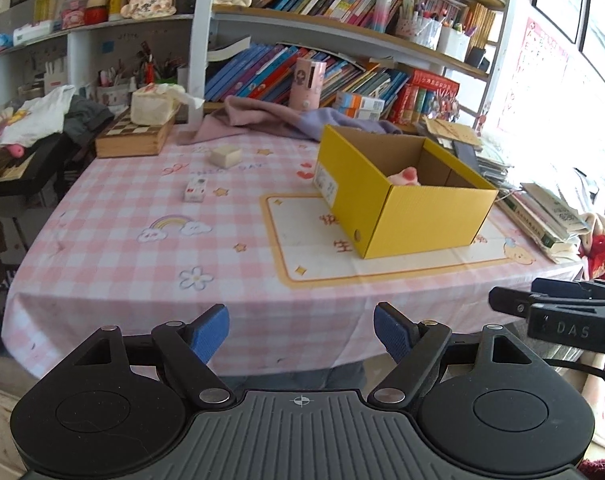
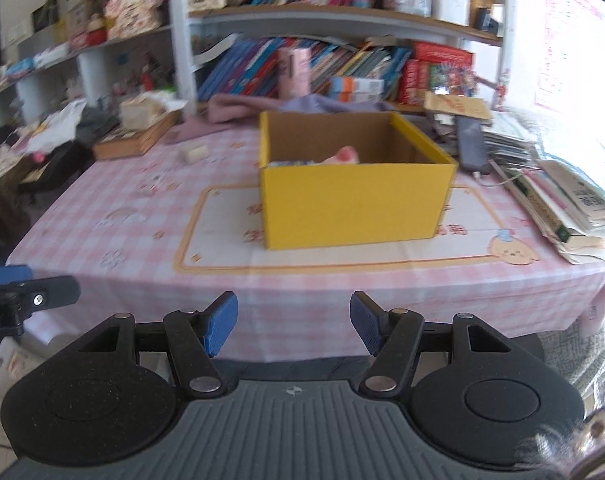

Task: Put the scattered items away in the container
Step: 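Withdraw both open tools up and away from the yellow box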

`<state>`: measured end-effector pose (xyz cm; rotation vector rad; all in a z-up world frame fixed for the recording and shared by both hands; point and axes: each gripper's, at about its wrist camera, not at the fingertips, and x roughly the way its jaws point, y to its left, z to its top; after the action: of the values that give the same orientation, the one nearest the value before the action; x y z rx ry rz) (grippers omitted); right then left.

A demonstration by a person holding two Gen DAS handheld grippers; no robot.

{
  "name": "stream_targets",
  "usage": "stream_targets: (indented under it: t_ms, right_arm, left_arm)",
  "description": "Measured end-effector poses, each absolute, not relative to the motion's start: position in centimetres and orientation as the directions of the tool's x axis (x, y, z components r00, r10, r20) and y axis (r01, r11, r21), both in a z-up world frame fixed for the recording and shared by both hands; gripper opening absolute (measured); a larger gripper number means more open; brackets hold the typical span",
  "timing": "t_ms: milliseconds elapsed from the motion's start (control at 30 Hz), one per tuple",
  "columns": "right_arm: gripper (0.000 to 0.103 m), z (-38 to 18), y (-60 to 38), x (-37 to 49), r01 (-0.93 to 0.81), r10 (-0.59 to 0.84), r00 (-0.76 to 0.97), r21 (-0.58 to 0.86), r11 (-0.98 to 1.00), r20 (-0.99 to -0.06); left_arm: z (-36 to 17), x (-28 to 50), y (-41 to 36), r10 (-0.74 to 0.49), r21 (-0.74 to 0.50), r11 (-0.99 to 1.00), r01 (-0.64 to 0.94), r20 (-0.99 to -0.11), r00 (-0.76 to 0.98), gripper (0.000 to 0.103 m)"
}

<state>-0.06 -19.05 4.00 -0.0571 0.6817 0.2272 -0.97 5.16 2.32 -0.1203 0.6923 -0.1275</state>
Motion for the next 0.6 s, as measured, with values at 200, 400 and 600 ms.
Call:
stream_targets:
  t_ms: [200,400,600]
  right_arm:
    - [0.061,3.9,-16.7,-0.2,-0.304,0.24,0.725,0.013,0.953,-0.645]
    - [0.062,3.8,-15.1,0.2,-0.345,0.269,0.706,0.013,0.938,-0.656]
    - [0.062,3.9,-14.2,0.4,-0.358,0.275,0.697,0.011,0.934,-0.662]
  left_arm:
    - [2.0,-1.7,6.4,-0.129,-0.148,0.988,0.042,-0.644,0.754,0.085]
    - [1.9,-2.0,7.5,-0.106,-0.139,0.99,0.019,-0.653,0.75,0.087]
    - [1.8,-1.6,8.0,-0.108,-0.135,0.991,0.023,-0.665,0.739,0.087]
